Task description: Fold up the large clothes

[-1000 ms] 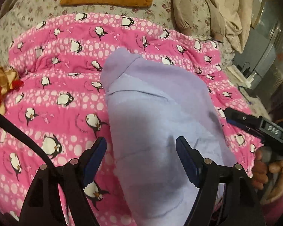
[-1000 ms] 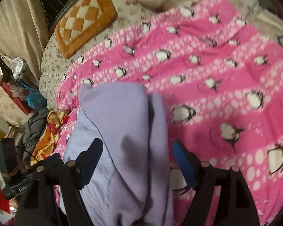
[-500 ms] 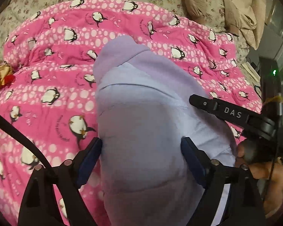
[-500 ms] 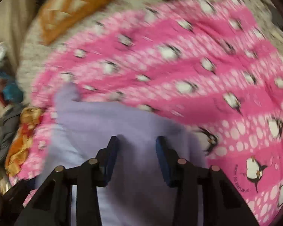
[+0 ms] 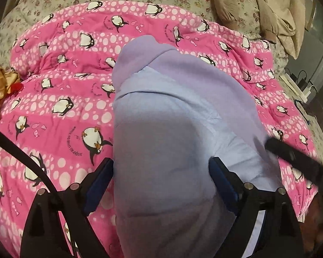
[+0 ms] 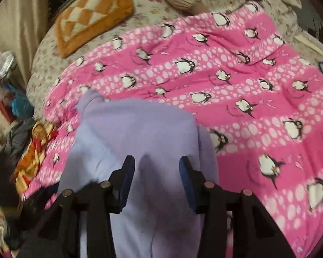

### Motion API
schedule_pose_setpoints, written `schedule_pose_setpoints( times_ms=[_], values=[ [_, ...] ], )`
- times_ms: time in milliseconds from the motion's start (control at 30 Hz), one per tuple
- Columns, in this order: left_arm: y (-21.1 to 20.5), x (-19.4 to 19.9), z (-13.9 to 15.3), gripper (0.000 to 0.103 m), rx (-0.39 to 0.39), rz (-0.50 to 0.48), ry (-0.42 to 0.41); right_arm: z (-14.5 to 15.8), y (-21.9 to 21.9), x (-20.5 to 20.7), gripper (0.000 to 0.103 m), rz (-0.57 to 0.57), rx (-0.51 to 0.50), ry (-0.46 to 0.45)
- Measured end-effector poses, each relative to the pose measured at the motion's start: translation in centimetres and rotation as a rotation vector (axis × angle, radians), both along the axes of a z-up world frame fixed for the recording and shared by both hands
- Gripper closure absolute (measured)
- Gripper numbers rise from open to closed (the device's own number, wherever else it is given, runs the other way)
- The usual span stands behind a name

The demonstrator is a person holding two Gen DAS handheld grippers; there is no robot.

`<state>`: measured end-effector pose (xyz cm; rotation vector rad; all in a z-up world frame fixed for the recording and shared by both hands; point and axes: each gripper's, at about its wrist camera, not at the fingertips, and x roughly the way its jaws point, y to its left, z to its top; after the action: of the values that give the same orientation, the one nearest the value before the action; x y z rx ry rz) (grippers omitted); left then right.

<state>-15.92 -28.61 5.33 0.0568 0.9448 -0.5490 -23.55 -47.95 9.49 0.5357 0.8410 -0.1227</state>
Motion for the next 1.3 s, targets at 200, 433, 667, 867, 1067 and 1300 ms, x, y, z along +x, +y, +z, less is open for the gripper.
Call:
schedule_pose_setpoints(
  times_ms=[200, 433, 667, 867, 1067, 1300],
  values=[
    [0.2, -0.8, 0.0, 0.038, 0.007, 0.01, 0.001, -1.6, 2.1, -2.7, 0.053, 0.047, -0.144, 0.081],
    [1.9, -2.8, 1.6, 0.044, 0.008, 0.025, -0.023, -0.5, 1.5, -4.2, 0.046, 0.0, -0.1, 0.065],
    [2.9, -5.4, 3.5, 0.045, 0.056, 0.024, -0.093, 2.9, 3.3, -6.6, 0.025, -0.04, -0.153, -0.003],
    [3.9, -6.6, 4.7, 0.045, 0.05, 0.046, -0.137, 5.0, 4.5, -7.5, 0.018, -0.059, -0.188, -0.033],
    [4.4, -7.2, 5.0, 0.045, 0.054, 0.057, -0.157, 5.4, 5.5, -7.4, 0.016, -0.04, -0.199, -0.026],
    [4.4, -7.2, 5.0, 0.05, 0.061, 0.065, -0.164, 4.9, 5.4, -7.3, 0.015, -0.052, -0.18, -0.014]
  ],
)
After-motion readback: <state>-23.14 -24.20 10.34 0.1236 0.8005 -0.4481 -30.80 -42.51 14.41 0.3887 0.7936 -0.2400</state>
